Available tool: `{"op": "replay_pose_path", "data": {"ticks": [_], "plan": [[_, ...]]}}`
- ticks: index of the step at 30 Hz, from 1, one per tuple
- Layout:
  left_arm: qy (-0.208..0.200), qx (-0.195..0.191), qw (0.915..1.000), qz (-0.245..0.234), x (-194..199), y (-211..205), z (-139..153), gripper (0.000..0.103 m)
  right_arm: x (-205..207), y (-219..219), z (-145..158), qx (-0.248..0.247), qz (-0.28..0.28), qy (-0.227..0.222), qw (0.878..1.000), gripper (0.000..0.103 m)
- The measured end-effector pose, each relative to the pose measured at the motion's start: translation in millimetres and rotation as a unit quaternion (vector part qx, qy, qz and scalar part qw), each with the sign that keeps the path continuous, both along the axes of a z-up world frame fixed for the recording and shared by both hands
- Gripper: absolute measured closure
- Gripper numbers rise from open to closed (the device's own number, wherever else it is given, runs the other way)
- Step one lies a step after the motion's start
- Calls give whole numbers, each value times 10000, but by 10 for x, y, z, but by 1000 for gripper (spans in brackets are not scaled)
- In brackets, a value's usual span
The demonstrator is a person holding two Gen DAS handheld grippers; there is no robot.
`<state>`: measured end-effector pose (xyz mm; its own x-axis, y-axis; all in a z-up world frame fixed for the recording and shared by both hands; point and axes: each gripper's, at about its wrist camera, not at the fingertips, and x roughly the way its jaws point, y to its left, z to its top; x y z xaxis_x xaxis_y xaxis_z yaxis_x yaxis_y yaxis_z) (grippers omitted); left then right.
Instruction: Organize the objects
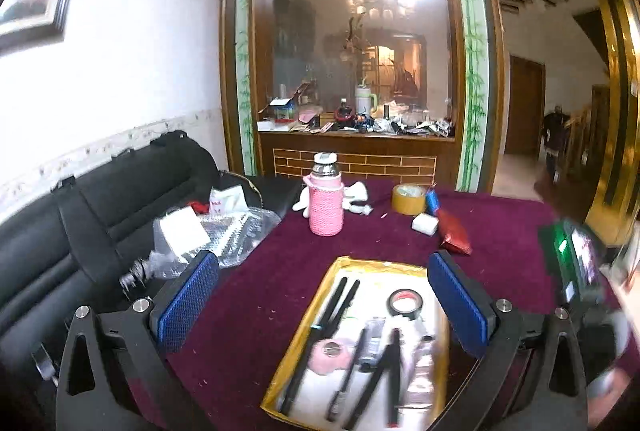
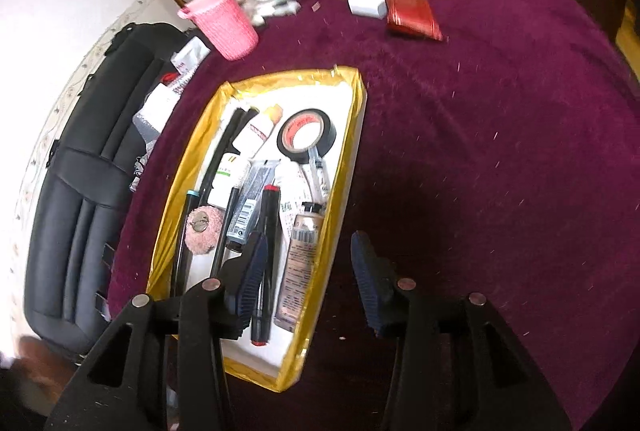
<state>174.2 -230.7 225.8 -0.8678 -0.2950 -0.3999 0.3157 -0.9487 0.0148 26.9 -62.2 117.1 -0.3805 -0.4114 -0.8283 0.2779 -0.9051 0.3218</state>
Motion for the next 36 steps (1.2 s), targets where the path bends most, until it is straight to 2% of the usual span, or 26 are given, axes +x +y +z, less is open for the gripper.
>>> {"op": "replay_pose_path", "data": {"ticks": [2,4,6,11,18,27,30,36], "plan": [[-434,-44,9982,424,-85,42,18,1,69,10,84,90,151,262,9995,57],[-768,-50,9956,530,-145,104,10,1,149,16,167,163,299,551,9979,54],[-883,113,9944,567,-130,130,-7,1,248,21,252,268,471,889,9946,52],[-911,396,9927,677,-24,207,19,1,409,2,291,475,846,1282,9870,46],[-1154,722,9865,910,47,254,-151,1,581,6,193,720,1286,1444,9785,45],[-1423,869,9793,1151,97,278,-391,1,818,-118,33,1013,1921,1457,9652,44],[-1541,960,9760,1204,104,265,-453,1,877,-144,17,1026,2047,1469,9623,43],[-1648,891,9742,1261,110,286,-505,1,949,-146,15,1036,2086,1501,9608,43]]}}
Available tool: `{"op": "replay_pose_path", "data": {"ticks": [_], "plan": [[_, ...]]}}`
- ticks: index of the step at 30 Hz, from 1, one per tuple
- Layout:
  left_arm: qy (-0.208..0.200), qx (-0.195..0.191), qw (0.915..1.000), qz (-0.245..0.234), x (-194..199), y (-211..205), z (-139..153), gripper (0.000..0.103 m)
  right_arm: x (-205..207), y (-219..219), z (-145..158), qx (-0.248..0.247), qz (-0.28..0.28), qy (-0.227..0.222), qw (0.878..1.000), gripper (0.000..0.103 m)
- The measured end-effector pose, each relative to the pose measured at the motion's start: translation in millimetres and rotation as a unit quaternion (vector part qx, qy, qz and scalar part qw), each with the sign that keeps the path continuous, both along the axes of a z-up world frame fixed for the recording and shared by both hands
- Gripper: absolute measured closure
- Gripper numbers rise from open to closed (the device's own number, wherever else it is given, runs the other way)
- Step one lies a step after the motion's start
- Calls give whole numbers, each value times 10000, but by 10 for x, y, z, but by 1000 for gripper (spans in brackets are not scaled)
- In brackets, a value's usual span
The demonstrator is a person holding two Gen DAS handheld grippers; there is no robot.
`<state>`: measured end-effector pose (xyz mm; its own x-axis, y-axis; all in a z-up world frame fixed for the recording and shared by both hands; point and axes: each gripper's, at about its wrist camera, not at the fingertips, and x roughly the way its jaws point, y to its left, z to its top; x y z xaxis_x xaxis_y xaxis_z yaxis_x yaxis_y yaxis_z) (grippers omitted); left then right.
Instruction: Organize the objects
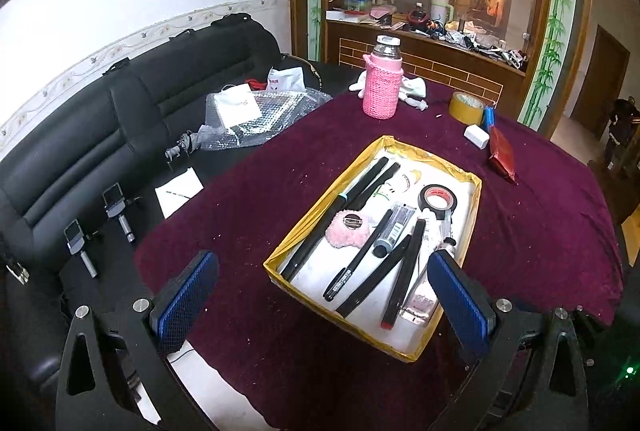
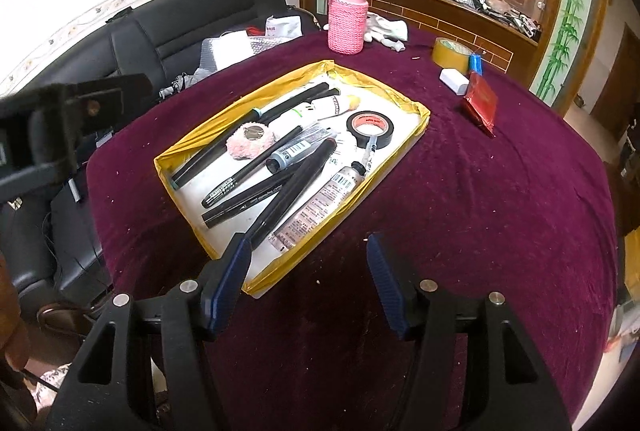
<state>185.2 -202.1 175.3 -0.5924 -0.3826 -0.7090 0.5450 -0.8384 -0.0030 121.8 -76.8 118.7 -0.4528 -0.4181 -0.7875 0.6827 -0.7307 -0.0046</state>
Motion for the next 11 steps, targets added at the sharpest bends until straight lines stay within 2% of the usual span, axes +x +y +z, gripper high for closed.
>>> {"op": "replay_pose_path", "data": {"ticks": [11], "plan": [[-138,-267,9993,205,-18,15,-19,1,52,-37,17,104,60,56,9999,43]]}}
